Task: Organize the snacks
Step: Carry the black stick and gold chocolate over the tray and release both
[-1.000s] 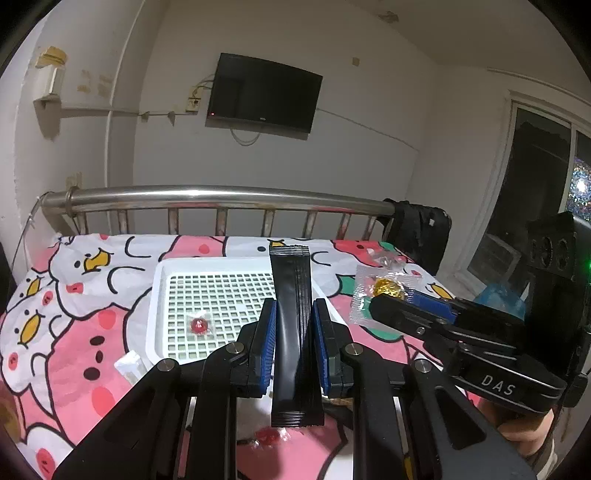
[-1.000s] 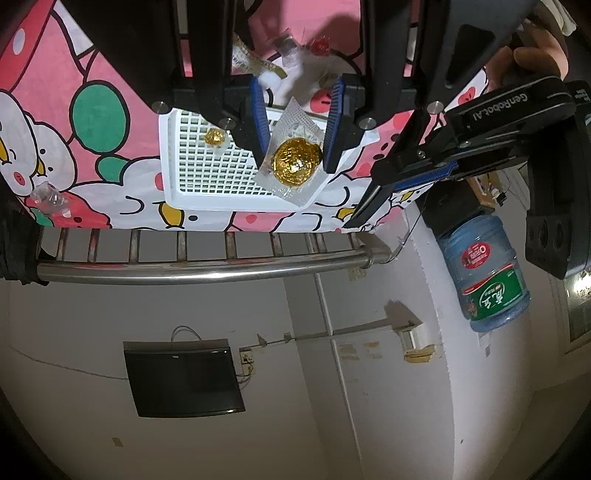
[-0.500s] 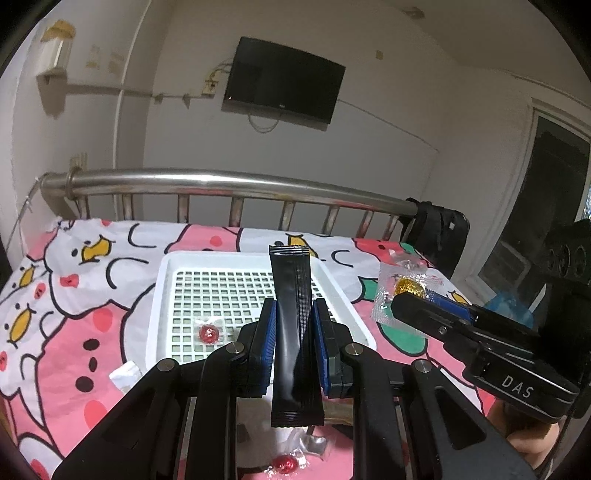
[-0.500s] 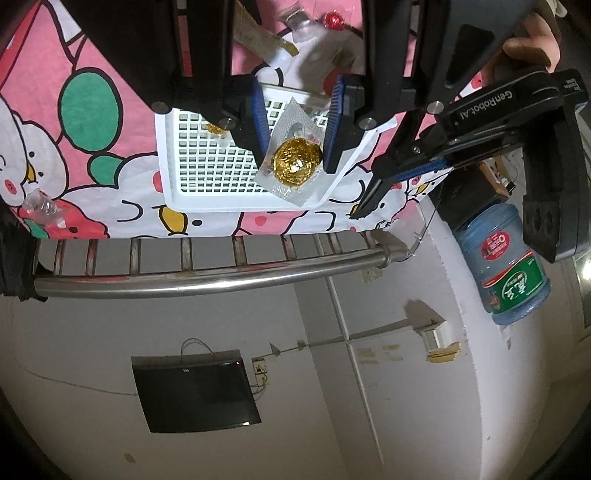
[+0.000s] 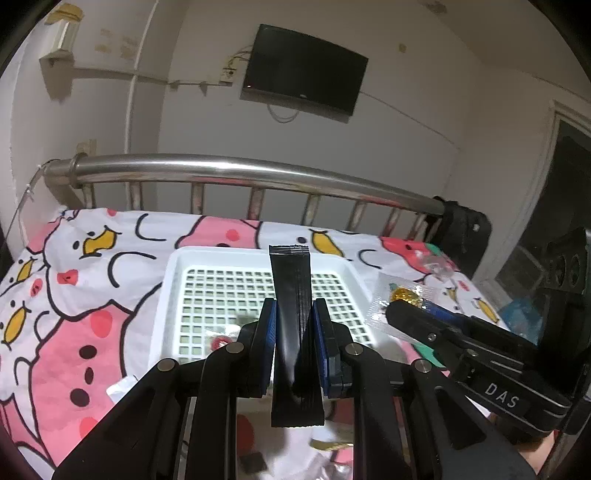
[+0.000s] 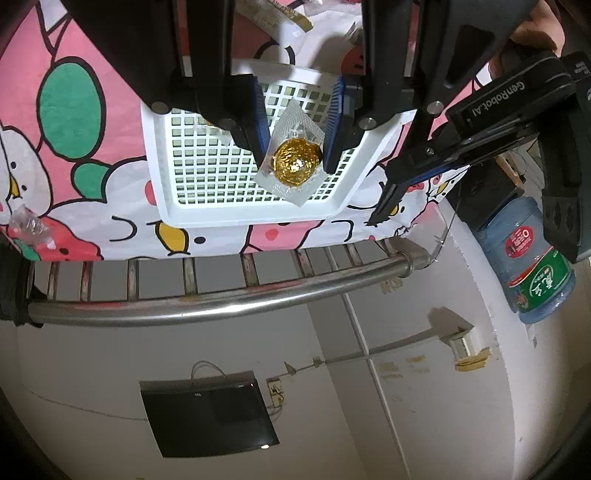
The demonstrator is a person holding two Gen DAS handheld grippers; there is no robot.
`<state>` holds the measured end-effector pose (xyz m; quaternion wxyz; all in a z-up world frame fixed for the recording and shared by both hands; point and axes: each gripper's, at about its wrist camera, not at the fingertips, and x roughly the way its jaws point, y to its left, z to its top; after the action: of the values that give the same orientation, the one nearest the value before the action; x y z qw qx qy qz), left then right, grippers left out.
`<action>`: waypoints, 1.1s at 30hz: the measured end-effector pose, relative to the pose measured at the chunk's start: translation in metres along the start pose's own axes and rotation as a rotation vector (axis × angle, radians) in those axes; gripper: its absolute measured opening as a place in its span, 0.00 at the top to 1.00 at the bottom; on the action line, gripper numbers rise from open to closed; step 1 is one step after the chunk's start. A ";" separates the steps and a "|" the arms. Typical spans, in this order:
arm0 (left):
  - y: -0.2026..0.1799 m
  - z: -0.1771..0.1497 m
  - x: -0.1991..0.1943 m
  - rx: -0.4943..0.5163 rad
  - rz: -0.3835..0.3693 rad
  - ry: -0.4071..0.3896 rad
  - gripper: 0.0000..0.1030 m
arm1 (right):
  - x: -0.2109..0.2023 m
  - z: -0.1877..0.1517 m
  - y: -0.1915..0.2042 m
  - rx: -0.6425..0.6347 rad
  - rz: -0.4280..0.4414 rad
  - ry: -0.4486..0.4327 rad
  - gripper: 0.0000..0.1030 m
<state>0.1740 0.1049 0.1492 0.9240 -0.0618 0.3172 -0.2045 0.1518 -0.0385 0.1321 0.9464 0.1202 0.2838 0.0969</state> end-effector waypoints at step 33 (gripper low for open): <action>0.047 -0.030 0.096 -0.032 0.136 0.206 0.84 | 0.091 -0.026 -0.048 0.034 -0.146 0.217 0.71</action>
<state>0.2401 0.1078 0.0606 0.8972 -0.0334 0.4170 -0.1414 0.2169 -0.0567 0.0505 0.9125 0.1039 0.3940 0.0353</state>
